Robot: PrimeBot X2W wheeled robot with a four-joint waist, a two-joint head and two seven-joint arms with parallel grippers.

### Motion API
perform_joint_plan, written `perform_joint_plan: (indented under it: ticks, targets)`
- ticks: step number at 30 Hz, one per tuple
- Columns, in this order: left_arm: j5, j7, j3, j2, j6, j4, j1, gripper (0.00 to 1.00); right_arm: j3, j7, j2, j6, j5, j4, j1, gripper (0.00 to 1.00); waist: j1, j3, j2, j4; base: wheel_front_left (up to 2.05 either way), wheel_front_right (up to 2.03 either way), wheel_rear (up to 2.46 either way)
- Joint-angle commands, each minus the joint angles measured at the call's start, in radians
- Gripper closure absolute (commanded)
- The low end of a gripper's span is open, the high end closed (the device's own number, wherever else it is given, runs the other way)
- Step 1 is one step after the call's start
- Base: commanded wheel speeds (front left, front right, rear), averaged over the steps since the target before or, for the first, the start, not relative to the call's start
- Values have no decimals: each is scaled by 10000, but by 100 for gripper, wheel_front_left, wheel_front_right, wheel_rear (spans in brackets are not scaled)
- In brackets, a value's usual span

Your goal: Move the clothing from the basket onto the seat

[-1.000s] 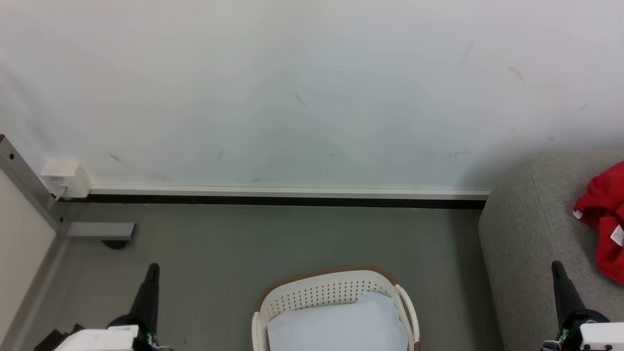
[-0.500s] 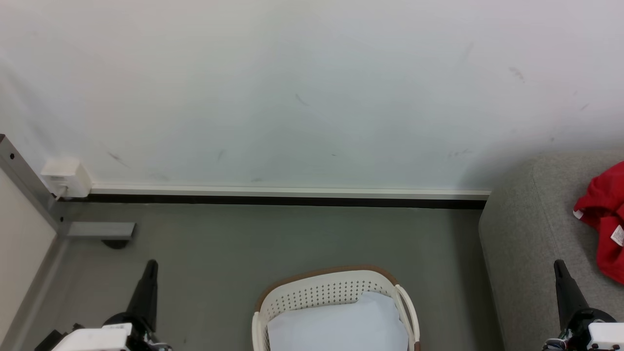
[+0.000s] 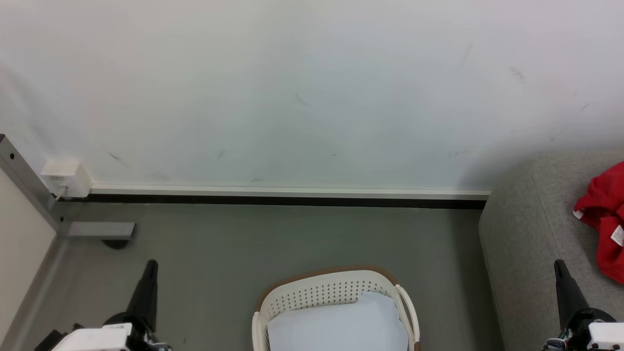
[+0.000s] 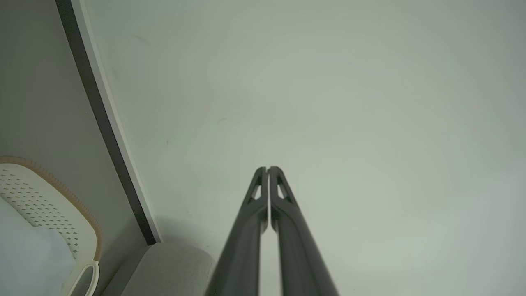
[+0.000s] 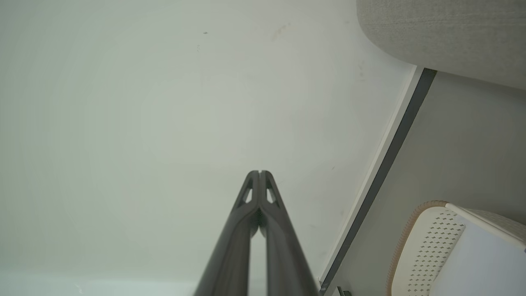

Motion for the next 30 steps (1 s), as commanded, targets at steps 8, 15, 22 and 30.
perform_joint_plan:
  ticks: [8,15,22,30]
  targets:
    - [-134,45,20,21,-45,-24,-72,100,-46,11,6,-21,-1,-36,-115,100,0,0,-1,0,0,0,0]
    - [-135,44,19,21,-45,-24,-71,100,-50,16,9,-21,-6,-36,-116,100,0,0,-1,0,0,0,0]
    - [-135,44,18,21,-45,-25,-71,100,-52,20,11,-21,-11,-36,-116,100,0,0,-1,0,0,0,0]
    - [-136,43,18,21,-46,-24,-71,100,-55,23,12,-21,-16,-36,-117,100,0,0,-1,0,0,0,0]
